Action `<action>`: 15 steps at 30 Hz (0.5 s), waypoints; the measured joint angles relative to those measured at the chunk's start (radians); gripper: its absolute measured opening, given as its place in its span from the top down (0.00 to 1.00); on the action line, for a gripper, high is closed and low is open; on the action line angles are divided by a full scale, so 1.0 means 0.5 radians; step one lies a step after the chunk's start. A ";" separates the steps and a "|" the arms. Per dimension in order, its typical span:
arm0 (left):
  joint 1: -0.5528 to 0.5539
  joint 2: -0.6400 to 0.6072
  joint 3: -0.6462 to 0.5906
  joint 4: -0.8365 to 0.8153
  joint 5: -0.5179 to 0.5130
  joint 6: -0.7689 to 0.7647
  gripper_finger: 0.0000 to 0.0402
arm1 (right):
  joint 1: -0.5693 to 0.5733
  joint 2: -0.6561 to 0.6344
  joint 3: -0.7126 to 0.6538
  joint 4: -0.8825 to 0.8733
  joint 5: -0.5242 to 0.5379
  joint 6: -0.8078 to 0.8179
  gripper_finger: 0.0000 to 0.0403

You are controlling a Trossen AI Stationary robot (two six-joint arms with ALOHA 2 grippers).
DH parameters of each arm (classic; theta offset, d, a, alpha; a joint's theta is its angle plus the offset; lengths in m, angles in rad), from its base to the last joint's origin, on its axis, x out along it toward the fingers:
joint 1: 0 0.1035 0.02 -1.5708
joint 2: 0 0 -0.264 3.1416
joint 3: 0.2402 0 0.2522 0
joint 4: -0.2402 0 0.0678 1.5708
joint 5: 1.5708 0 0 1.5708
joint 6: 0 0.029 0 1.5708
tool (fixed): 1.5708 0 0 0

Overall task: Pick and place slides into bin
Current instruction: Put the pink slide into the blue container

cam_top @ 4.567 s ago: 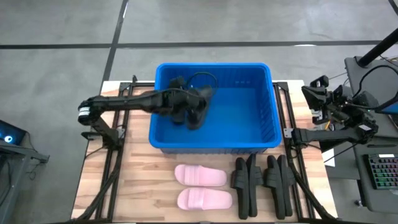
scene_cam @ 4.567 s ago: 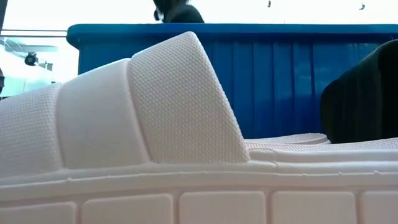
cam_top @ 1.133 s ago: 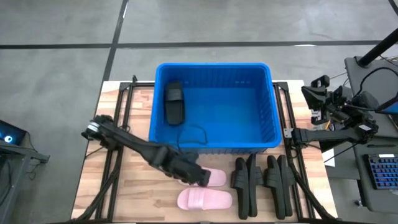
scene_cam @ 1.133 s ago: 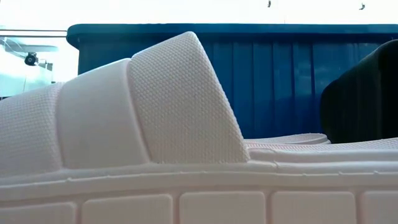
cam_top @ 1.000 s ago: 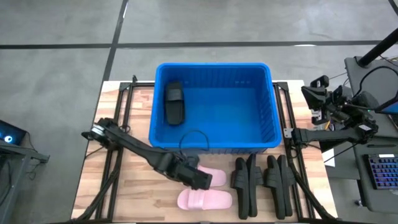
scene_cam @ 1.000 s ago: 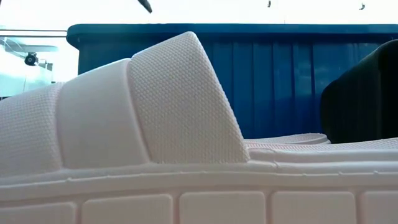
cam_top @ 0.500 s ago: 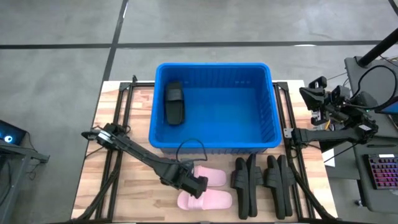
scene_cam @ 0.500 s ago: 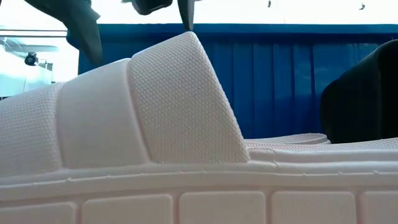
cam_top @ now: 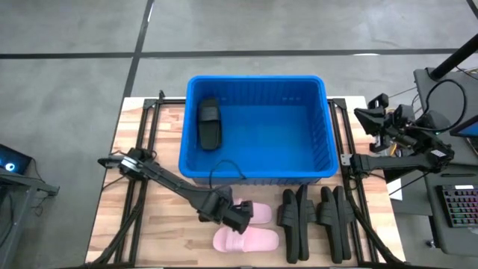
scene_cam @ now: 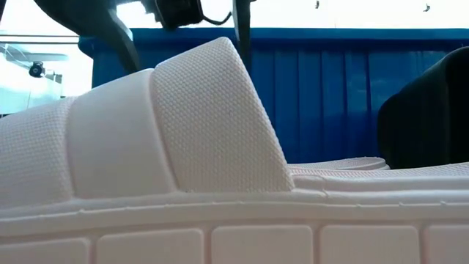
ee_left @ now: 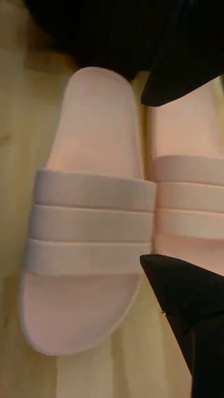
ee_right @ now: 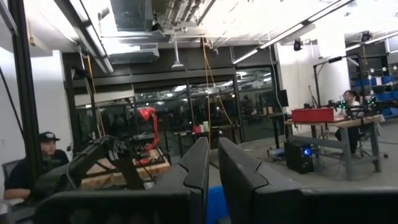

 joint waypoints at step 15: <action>0.096 -0.003 -0.030 -0.102 0.143 0.164 0.02 | 0.000 0.000 0.000 0.000 0.000 -0.049 0.93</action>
